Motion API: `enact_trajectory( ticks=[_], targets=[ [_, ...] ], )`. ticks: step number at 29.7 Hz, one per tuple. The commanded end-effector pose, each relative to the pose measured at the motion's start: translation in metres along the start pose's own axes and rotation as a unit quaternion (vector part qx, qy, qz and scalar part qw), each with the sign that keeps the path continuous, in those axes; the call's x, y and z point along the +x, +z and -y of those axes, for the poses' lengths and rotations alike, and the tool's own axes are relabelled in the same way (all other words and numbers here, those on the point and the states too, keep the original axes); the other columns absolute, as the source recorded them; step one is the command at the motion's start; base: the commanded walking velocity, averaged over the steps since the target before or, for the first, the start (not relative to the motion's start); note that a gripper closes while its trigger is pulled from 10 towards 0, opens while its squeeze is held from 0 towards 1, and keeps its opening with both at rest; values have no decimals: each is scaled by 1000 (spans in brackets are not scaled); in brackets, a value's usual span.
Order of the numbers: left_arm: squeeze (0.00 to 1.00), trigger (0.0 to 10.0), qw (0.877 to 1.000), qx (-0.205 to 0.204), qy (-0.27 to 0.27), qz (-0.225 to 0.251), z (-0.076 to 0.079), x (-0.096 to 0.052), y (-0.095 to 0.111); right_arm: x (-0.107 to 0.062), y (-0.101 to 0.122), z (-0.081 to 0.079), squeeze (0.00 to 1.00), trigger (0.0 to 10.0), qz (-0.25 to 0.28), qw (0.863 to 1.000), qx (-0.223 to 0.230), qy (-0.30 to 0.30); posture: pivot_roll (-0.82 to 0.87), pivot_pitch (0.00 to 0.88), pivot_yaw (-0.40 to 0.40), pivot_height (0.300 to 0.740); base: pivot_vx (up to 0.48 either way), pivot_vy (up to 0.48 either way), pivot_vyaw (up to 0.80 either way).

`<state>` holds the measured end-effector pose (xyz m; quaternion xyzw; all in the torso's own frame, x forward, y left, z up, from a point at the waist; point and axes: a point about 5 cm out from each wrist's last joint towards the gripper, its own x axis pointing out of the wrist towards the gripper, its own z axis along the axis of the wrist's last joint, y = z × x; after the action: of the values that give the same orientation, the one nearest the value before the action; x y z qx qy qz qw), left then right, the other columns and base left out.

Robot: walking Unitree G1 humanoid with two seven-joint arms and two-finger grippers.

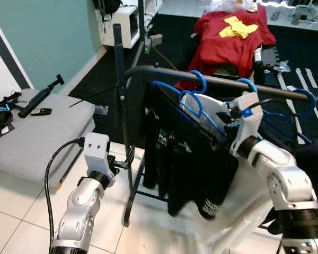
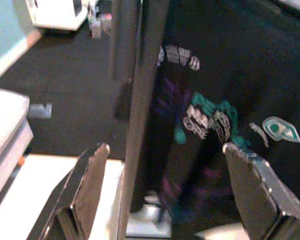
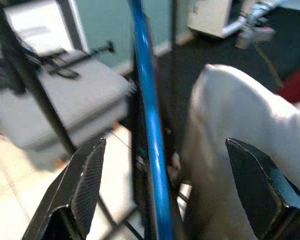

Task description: Hang hanger

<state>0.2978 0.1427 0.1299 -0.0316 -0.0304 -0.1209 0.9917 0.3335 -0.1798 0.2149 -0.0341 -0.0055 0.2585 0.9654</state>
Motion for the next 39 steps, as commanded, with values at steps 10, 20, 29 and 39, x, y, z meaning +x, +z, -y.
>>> enact_trajectory(
  ticks=[10,20,29,39],
  targets=[
    [0,10000,1000,-11,5,-10,0,-4,-5,23,20,-5,0,10000,50,996,-3,71,-38,185,-5,740,0,0,0],
    [0,10000,1000,-12,5,-9,0,-4,-4,34,-6,8,0,0,-40,999,-27,-1,-39,189,-1,740,0,0,0],
    [0,10000,1000,-12,3,-9,0,-3,-4,40,-20,-2,0,0,-66,998,-15,8,-42,187,1,740,0,0,0],
    [0,10000,1000,-14,3,-8,1,-1,-4,41,-10,-1,0,0,-27,1000,-10,2,-47,182,1,740,0,0,0]
  ],
)
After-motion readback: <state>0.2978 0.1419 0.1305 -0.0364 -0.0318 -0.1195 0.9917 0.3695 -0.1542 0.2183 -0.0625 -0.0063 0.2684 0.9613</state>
